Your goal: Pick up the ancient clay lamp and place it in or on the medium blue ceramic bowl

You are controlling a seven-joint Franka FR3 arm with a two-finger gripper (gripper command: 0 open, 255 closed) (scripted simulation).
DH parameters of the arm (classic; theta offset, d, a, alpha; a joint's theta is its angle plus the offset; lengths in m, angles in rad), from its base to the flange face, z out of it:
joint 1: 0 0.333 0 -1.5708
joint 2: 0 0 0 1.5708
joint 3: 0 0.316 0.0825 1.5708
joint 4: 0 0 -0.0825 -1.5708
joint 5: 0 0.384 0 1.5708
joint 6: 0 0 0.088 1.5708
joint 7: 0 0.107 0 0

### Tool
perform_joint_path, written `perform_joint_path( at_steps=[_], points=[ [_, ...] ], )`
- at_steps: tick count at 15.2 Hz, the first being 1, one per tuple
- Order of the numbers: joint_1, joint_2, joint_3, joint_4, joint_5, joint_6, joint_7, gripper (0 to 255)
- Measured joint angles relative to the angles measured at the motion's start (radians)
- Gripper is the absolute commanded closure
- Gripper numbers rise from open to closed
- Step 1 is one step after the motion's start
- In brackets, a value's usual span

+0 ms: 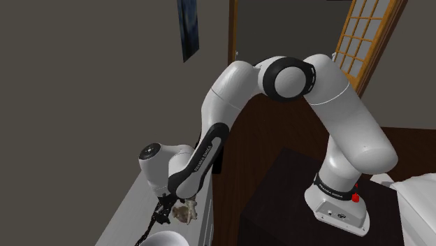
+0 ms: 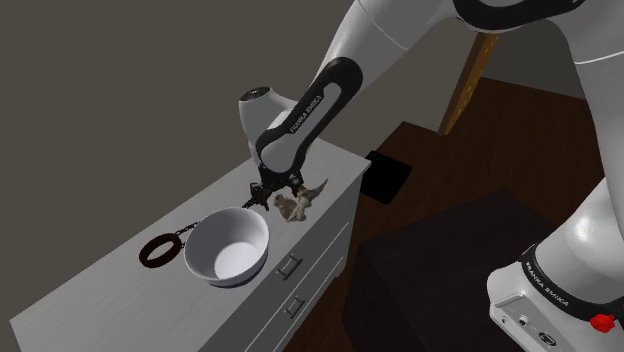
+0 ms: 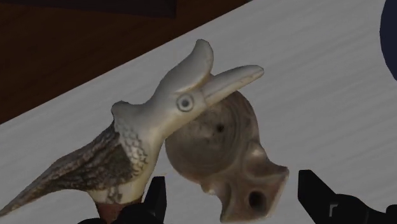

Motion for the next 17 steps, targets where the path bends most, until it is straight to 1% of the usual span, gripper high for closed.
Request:
perform_joint_path(
  at_steps=[2, 6, 7, 17],
  points=[
    [0.000, 0.029, -0.004, 0.002, 0.000, -0.003, -0.003, 0],
    [0.001, 0.037, -0.005, 0.008, 0.001, -0.004, -0.003, 0],
    [0.002, 0.038, -0.005, 0.008, 0.001, -0.005, -0.003, 255],
    [0.001, 0.040, -0.005, 0.007, 0.001, -0.006, -0.003, 255]
  ],
)
